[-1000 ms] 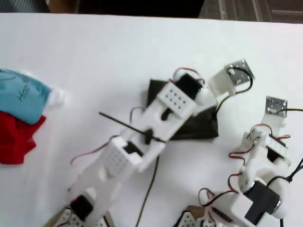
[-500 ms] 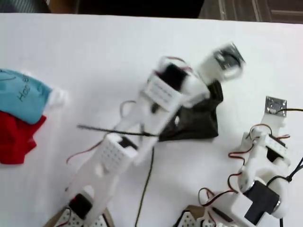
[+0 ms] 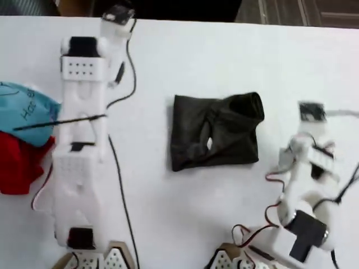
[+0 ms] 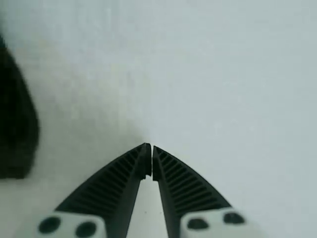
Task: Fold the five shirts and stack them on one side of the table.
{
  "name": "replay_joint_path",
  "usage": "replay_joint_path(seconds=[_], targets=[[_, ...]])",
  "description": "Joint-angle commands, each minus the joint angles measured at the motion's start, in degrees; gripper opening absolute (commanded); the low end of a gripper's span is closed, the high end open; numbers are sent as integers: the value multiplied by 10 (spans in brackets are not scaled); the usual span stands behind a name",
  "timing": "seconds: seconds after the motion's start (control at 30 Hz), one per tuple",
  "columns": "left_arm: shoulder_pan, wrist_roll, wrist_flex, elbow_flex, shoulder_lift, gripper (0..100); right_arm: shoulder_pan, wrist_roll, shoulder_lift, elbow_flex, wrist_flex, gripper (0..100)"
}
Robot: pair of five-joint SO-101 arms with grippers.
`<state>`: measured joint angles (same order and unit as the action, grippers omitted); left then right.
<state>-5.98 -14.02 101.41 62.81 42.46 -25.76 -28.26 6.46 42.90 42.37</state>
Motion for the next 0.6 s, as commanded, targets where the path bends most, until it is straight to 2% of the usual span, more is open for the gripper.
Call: replay_joint_path(seconds=[0.0, 0.1, 0.2, 0.4, 0.47, 0.57], targets=[[-25, -18, 9, -131, -124, 27, 83, -7, -24, -198, 205, 20], [-56, -23, -19, -249, -200, 27, 142, 18, -73, -363, 318, 20], [-114, -22, -90, -404, -275, 27, 191, 21, -124, -500, 383, 20], [-239, -27, -352, -803, -459, 27, 252, 19, -232, -683, 475, 20], [-251, -47, -425, -913, -512, 27, 268, 19, -263, -727, 493, 20], [-248, -50, -488, -1036, -569, 27, 297, 19, -308, -783, 511, 20]])
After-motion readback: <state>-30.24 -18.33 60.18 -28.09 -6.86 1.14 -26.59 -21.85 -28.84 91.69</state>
